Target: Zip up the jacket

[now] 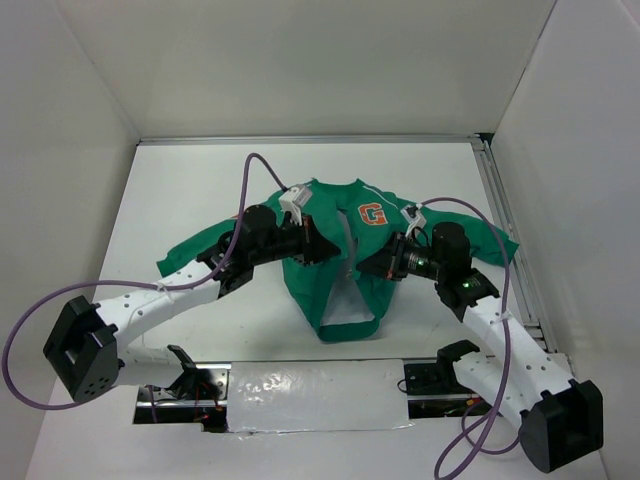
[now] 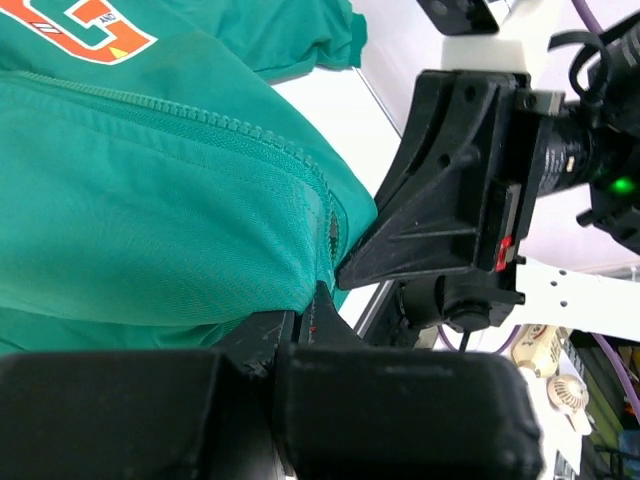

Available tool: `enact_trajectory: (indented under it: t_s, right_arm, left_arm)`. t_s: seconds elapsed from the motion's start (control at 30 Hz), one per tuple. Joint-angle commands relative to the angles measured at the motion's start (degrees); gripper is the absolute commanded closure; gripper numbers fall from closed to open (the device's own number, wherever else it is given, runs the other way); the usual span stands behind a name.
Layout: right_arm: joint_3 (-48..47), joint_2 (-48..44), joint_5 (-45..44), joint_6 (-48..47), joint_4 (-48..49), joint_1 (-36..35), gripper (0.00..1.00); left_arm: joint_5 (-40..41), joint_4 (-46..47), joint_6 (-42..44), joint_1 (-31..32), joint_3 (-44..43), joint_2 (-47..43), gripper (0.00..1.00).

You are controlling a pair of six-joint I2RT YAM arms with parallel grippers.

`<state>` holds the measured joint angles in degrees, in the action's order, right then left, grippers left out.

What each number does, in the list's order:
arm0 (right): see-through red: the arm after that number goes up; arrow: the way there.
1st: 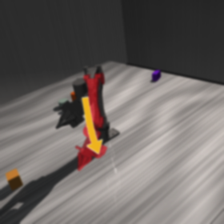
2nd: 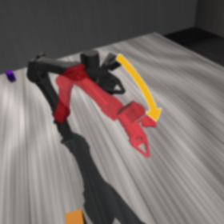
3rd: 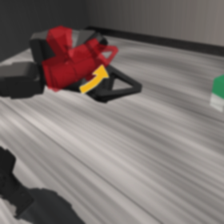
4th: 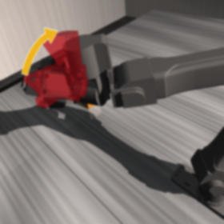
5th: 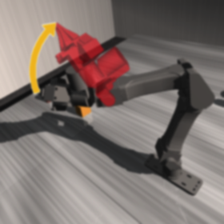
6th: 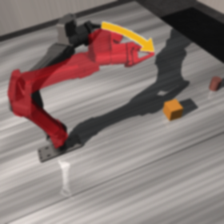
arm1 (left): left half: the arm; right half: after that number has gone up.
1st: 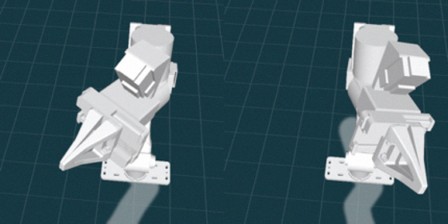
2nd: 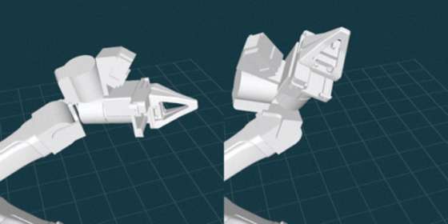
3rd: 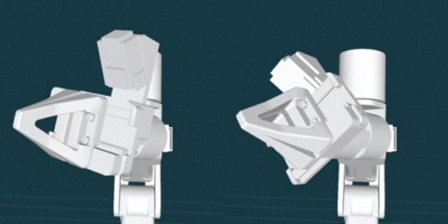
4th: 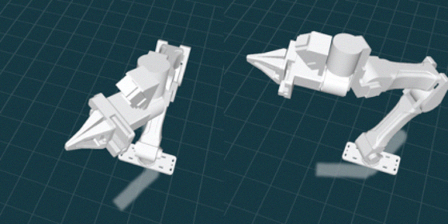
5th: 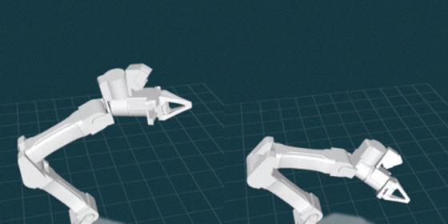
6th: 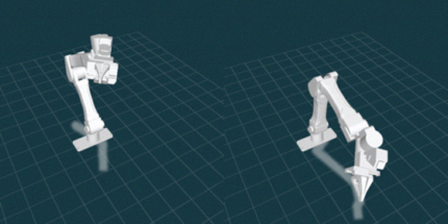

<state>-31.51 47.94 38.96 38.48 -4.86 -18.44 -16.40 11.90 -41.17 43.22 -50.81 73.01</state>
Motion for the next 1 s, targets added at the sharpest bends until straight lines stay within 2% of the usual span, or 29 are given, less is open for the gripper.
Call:
enact_trajectory:
  t_s: [0.0,0.3,0.97]
  right_arm:
    - [0.1,-1.4,4.9,2.0,4.5,1.3,1.00]
    - [-0.6,-1.0,8.1,1.3,6.3,3.0,1.00]
    - [-1.9,0.3,10.3,1.4,7.4,4.7,1.00]
  left_arm:
    - [-3.1,7.1,0.2,-0.2,0.1,0.1,1.00]
    - [-7.0,8.0,0.2,-0.2,0.9,1.2,1.00]
    - [-8.6,8.7,0.9,-0.2,1.5,2.0,1.00]
